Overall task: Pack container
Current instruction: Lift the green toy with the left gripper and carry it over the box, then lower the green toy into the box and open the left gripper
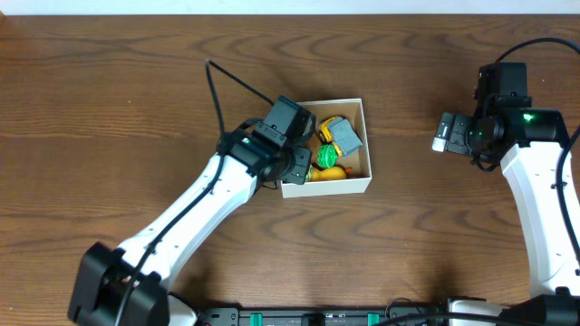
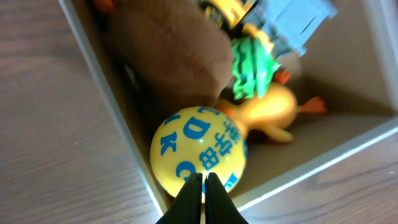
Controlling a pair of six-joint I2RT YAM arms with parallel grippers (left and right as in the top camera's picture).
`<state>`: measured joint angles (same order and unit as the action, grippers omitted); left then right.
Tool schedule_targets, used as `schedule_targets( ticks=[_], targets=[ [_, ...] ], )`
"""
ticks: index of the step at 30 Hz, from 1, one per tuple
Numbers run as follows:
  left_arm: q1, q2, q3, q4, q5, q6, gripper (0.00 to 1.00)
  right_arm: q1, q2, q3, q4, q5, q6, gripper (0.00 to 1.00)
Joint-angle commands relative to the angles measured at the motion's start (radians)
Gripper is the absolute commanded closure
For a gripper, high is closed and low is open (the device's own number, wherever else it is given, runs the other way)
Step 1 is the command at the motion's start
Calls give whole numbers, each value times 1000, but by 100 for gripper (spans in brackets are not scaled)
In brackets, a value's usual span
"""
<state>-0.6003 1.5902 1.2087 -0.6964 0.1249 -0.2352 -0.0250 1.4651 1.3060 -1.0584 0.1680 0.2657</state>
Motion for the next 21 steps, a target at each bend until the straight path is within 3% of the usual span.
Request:
schedule_targets(
  ticks=[1,11,16,21],
  targets=[
    [-2,53,26,-6,-1,10,94,-8,-1,1,-1,0,-13,1],
    [-1,197,27,-5,48,10,94,-8,-1,1,-5,-1,-13,1],
    [0,118,58,-18,34,25,94,-8,-1,1,-9,0,-13,1],
    [0,-17,138,-71,-71,25,94,-8,-1,1,-5,0,-13,1]
  ],
)
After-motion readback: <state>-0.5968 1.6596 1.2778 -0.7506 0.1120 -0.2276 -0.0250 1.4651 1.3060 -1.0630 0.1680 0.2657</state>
